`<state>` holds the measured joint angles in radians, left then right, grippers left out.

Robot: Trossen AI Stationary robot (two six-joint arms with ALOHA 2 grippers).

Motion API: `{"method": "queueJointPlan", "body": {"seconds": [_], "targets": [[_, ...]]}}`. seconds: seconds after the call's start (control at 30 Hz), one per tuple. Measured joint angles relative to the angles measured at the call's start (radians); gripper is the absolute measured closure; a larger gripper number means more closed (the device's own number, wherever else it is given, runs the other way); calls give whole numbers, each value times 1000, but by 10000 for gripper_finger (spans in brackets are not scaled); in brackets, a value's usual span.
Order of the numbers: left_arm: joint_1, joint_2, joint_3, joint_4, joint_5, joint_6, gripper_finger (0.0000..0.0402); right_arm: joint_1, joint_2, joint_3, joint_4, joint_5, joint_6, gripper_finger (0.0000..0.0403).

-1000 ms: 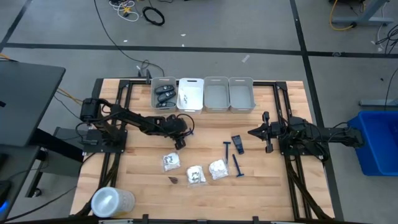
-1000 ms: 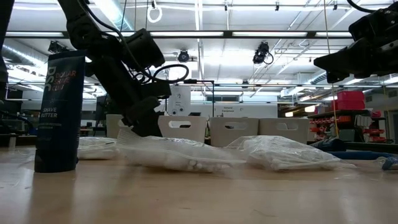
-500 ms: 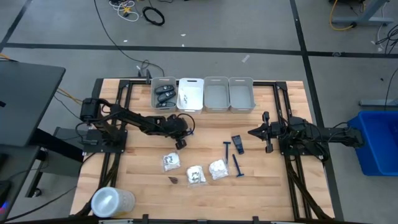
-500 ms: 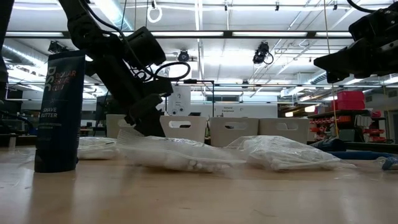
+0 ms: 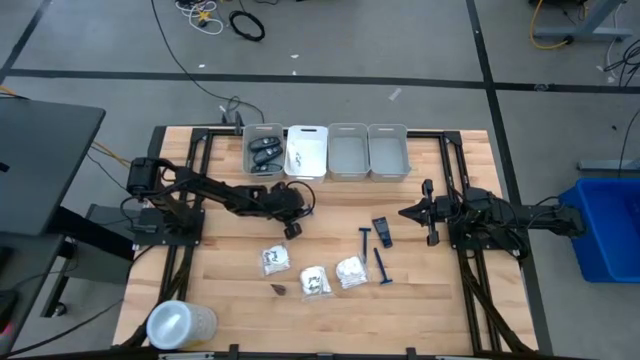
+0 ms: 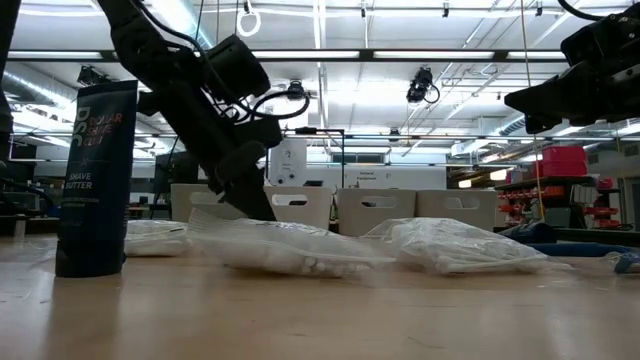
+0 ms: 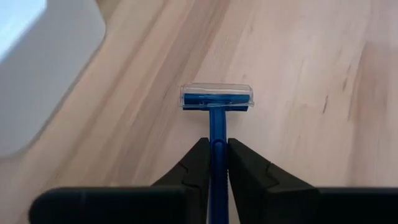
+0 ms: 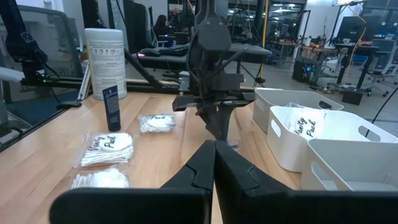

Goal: Pick & Place Travel size toiletries
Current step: Put the blue razor into the right gray bin

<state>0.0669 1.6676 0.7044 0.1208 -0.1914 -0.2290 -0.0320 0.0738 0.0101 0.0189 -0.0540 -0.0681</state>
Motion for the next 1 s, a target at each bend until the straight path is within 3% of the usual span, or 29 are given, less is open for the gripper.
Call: {"method": "queueJointPlan", "body": {"seconds": [0.5, 0.63, 1.0], "targets": [[38, -72, 148, -21, 0, 187, 374, 0, 1, 0, 1, 0, 0, 389], [48, -72, 162, -26, 1, 223, 395, 0, 5, 0, 1, 0, 0, 389], [53, -72, 170, -25, 50, 291, 395, 0, 7, 0, 0, 0, 0, 389]]}}
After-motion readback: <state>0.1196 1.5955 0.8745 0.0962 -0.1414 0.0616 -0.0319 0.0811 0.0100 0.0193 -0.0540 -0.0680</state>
